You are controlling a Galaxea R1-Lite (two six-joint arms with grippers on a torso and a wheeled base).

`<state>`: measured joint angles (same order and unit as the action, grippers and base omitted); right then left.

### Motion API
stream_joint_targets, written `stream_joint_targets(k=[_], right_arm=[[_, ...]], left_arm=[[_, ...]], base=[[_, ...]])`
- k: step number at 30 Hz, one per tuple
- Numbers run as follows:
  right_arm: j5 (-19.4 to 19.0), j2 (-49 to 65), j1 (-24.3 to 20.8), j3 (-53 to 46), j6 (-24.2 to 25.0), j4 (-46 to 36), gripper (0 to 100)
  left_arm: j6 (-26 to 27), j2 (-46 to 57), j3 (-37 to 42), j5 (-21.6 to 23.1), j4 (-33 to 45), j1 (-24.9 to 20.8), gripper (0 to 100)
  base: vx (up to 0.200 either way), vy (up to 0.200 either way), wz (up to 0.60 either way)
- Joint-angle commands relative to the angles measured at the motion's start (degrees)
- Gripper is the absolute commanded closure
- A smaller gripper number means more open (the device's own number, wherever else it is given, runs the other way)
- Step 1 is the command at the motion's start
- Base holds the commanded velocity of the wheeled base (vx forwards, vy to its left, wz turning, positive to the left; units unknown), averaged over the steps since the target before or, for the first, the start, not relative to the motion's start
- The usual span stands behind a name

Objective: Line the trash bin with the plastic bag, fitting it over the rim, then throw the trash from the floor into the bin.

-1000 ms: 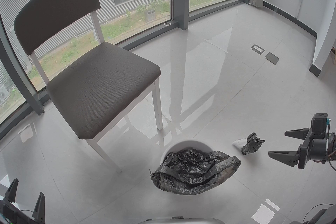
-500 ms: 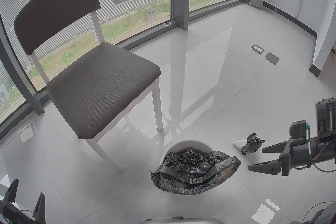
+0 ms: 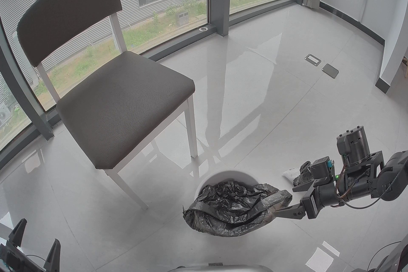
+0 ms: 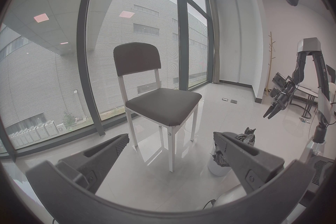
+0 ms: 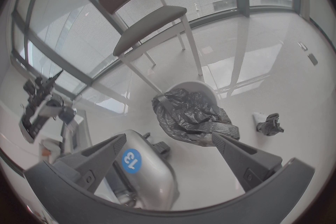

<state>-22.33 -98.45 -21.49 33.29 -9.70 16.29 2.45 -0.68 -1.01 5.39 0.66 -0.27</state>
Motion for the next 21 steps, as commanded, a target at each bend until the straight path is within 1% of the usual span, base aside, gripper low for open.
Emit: stream_joint_targets(k=[1, 2, 3, 4, 5, 6, 9, 10, 11, 12, 13, 14, 15, 16, 19, 20, 21], right_arm=[[-0.1, -3.4, 4.9, -0.5, -5.5, -0.4, 0], [-0.1, -3.4, 4.9, -0.5, -5.4, -0.4, 0], [-0.1, -3.3, 4.9, -0.8, -5.4, -0.6, 0], [-0.1, -3.4, 5.0, -1.0, -5.6, -0.6, 0], [-0.1, -3.4, 5.0, -1.0, -5.6, -0.6, 0], [-0.1, -3.8, 5.1, -1.0, -6.0, -0.7, 0], [0.4, -4.9, 5.1, -1.0, -7.0, -0.8, 0], [0.4, -5.3, 5.2, -1.0, -7.8, -0.8, 0], [0.4, -6.8, 6.2, -1.0, -10.8, -0.7, 0], [0.4, -7.8, 7.3, -0.9, -13.2, -0.7, 0], [0.4, -9.0, 8.5, -0.6, -16.0, -0.6, 0], [0.4, -9.7, 9.1, -0.4, -17.4, -0.6, 0], [0.6, -12.5, 11.3, 0.5, -21.6, -0.5, 0], [0.8, -13.4, 12.2, 1.1, -22.5, -0.6, 0], [1.1, -15.9, 13.1, 3.1, -22.7, -0.6, 0], [1.1, -15.9, 13.1, 3.1, -22.7, -0.6, 0], [1.2, -17.6, 13.3, 3.9, -23.3, -0.6, 0]], left_arm=[[-2.3, 0.6, -0.7, 0.9, -1.1, 0.0, 0], [-4.5, -0.6, -4.8, 2.2, -2.4, -0.4, 0], [-9.8, -4.9, -12.5, 3.0, -3.5, -1.9, 0], [-13.5, -8.4, -16.7, 2.7, -3.5, -3.2, 0], [-14.1, -9.1, -17.5, 2.5, -3.5, -3.4, 0], [-16.5, -14.5, -23.4, 0.3, -2.2, -5.2, 0], [-6.7, -20.4, -28.3, 0.8, 5.0, -6.3, 0], [-4.6, -22.1, -29.7, 0.7, 7.0, -6.7, 0], [-0.5, -25.9, -33.8, 0.8, 11.8, -7.6, 0], [1.7, -28.3, -36.1, 0.9, 14.2, -8.1, 0], [3.3, -31.3, -38.1, 0.9, 15.8, -8.7, 0], [3.9, -32.7, -39.1, 0.9, 16.3, -9.0, 0], [5.8, -38.3, -41.5, 0.9, 16.7, -10.1, 0], [6.7, -40.8, -42.6, 0.9, 16.7, -10.7, 0], [8.2, -48.5, -45.4, 1.0, 15.6, -11.9, 0], [8.2, -48.5, -45.4, 1.0, 15.6, -11.9, 0], [8.4, -52.8, -46.9, 0.9, 14.7, -11.8, 0]], base=[[0.000, 0.000, 0.00], [0.000, 0.000, 0.00], [0.000, 0.000, 0.00], [0.000, 0.000, 0.00], [0.000, 0.000, 0.00], [0.000, 0.000, 0.00], [0.000, 0.000, 0.00], [0.000, 0.000, 0.00], [0.000, 0.000, 0.00], [0.000, 0.000, 0.00], [0.000, 0.000, 0.00], [0.000, 0.000, 0.00], [0.000, 0.000, 0.00], [0.000, 0.000, 0.00], [0.000, 0.000, 0.00], [0.000, 0.000, 0.00], [0.000, 0.000, 0.00]])
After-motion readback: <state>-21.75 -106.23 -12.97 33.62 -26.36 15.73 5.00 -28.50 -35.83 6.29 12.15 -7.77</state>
